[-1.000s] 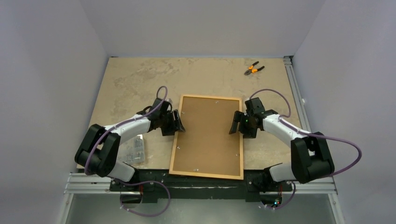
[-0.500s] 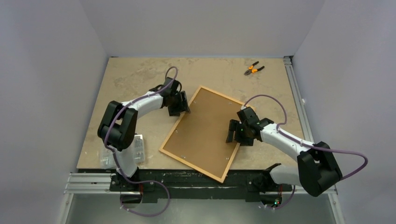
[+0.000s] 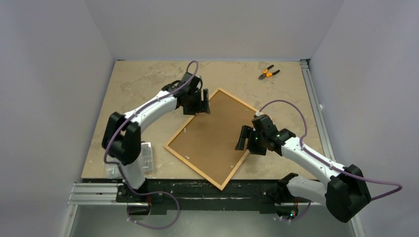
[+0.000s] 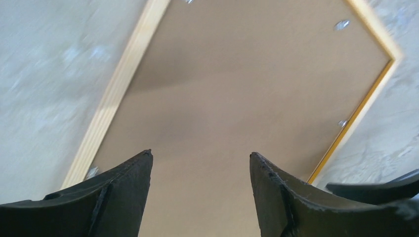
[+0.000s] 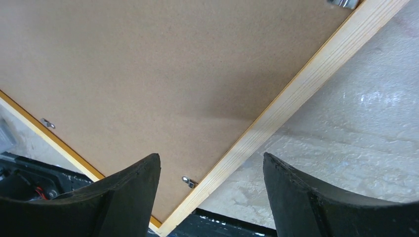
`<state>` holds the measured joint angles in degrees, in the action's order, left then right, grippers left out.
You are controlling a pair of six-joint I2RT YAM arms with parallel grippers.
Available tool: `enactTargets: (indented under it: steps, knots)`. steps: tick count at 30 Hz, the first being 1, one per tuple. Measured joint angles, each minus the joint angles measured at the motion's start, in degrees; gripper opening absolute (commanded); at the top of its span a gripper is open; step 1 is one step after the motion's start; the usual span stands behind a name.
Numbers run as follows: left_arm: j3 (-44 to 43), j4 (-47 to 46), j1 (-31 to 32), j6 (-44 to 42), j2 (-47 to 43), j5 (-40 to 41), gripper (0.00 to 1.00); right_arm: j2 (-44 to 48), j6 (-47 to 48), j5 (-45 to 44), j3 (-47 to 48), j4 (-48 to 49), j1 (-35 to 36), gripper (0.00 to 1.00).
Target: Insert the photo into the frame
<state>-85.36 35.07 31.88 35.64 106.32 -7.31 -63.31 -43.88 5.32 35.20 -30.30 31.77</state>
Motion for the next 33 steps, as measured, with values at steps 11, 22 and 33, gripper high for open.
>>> enactTargets:
  steps: [11,22,33]
  knots:
    - [36.33,1.55,-0.83,9.20,-40.22,3.52,0.67,-5.97,5.07,-2.78,12.28,-3.30,-2.27,0.80]
    - [56.00,-0.44,-0.83,22.12,-49.99,1.95,0.67,-24.44,14.93,0.72,24.76,-2.49,-25.75,0.81]
    - [57.09,-9.33,-1.07,25.29,-42.91,-1.01,0.67,-43.71,18.58,-0.42,41.33,-2.10,-30.34,0.80]
